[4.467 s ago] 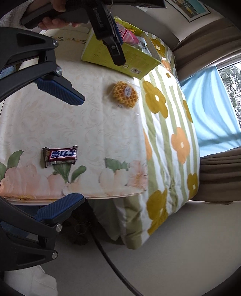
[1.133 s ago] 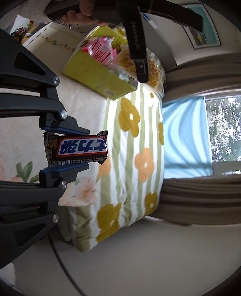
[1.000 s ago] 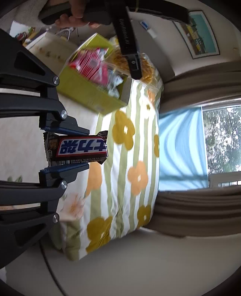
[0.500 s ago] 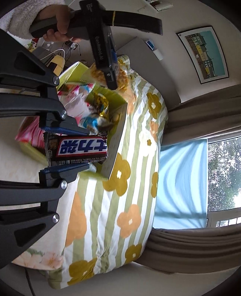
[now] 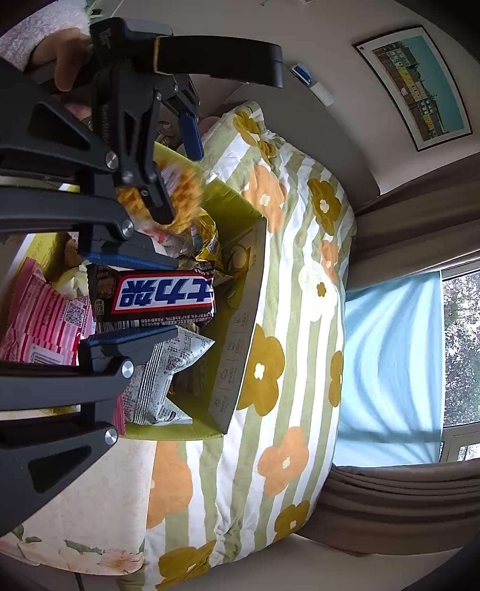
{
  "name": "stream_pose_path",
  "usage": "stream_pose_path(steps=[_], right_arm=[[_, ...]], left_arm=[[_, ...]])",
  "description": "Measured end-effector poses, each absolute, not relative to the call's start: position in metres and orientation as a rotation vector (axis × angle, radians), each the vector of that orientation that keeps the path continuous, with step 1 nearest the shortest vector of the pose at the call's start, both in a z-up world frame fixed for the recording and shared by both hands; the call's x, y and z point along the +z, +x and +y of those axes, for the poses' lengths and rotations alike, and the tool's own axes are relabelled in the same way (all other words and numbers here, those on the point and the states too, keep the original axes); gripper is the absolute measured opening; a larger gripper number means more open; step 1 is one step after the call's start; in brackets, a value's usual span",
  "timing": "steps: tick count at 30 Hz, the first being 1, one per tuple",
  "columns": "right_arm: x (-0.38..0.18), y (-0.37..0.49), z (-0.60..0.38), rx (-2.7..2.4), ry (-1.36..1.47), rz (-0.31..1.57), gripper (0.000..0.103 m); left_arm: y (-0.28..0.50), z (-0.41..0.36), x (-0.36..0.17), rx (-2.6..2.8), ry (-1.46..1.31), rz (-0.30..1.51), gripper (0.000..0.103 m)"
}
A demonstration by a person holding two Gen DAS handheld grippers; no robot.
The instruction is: Organize snacks
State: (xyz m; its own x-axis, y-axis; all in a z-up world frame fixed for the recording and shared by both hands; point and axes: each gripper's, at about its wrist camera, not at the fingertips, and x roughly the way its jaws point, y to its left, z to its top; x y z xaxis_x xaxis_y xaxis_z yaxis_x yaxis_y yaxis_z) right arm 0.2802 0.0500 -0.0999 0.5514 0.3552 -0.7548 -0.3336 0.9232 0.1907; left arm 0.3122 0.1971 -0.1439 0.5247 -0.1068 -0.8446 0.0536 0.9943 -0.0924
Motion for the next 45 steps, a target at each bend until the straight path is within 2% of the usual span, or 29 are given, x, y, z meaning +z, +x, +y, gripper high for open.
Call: stream_pose_path(steps=[12, 14, 15, 16, 18, 33, 45], right_arm=[[-0.115, 0.308, 0.073, 0.462, 0.05, 0.969, 0.026], [-0.119, 0.312, 0.076, 0.464, 0.063, 0.992, 0.031], [-0.12, 0.313, 0.075, 0.459, 0.073, 0.999, 0.052], [-0.122, 0.313, 0.074, 0.452, 0.084, 0.999, 0.079], [-0.123, 0.311, 0.07, 0.429, 0.097, 0.994, 0.099], [-0.102, 0.291, 0.038, 0.328, 0.095, 0.952, 0.099], [-0.019, 0.194, -0.053, 0.217, 0.08, 0.748, 0.099]], left_arm=[[0.287, 0.212, -0.141, -0.07, -0.058, 1.039, 0.103], [0.284, 0.211, -0.141, -0.069, -0.053, 1.035, 0.103], [0.283, 0.21, -0.141, -0.066, -0.048, 1.038, 0.103], [0.281, 0.21, -0.141, -0.063, -0.045, 1.04, 0.103], [0.279, 0.21, -0.141, -0.055, -0.044, 1.04, 0.103], [0.269, 0.197, -0.119, -0.07, -0.008, 0.992, 0.103], [0.183, 0.128, -0.021, -0.046, 0.018, 0.744, 0.103]])
